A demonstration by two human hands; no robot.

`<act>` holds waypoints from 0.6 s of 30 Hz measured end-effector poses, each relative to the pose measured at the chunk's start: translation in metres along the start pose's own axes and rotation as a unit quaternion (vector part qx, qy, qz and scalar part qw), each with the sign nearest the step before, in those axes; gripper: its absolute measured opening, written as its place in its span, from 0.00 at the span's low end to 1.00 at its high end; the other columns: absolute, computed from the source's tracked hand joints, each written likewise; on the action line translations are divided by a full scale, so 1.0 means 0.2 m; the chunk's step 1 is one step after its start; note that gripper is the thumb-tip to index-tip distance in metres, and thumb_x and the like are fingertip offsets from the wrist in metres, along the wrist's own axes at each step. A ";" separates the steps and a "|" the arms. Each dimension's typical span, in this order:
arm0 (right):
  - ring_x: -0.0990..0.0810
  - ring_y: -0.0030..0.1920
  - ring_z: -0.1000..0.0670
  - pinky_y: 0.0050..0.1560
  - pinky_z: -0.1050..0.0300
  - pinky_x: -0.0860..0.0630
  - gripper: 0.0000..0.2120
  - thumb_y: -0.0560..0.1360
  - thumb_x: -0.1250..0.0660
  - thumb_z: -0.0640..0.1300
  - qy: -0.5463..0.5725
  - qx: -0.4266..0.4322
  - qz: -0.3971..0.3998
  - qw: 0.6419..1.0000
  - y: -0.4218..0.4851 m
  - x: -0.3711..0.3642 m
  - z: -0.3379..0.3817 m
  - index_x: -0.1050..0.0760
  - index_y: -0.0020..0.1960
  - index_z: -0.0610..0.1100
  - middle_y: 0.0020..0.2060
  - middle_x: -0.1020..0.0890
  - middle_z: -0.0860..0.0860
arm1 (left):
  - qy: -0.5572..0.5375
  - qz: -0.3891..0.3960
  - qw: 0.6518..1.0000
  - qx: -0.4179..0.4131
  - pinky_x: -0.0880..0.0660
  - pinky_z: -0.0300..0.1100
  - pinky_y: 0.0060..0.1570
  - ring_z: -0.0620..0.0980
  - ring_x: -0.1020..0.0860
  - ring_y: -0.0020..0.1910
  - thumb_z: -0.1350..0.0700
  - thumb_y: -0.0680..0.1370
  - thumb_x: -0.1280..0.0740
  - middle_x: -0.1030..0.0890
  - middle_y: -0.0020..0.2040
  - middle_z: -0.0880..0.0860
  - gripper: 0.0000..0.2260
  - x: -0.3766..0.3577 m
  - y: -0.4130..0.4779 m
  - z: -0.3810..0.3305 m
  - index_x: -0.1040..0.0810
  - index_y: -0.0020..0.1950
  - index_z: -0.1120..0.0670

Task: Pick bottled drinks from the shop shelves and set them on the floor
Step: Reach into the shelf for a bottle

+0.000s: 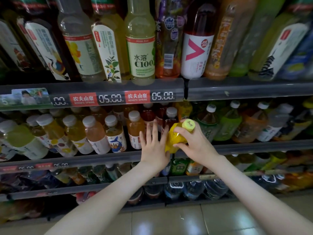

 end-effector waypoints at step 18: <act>0.45 0.75 0.36 0.66 0.43 0.32 0.29 0.77 0.32 0.41 -0.127 -0.110 0.035 0.985 0.17 -0.10 -0.34 0.37 0.75 0.49 0.73 0.42 0.36 | 0.012 0.011 1.000 -0.004 0.63 0.59 0.72 0.59 0.61 0.76 0.48 0.77 0.39 0.58 0.78 0.59 0.35 -0.02 0.01 0.06 0.53 0.79 0.51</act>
Point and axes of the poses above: each hand's wrist, its own y-axis towards the middle knuckle, its own x-axis out of the back of the hand, z = x × y, the point moved 5 cm from there along y, towards the middle knuckle
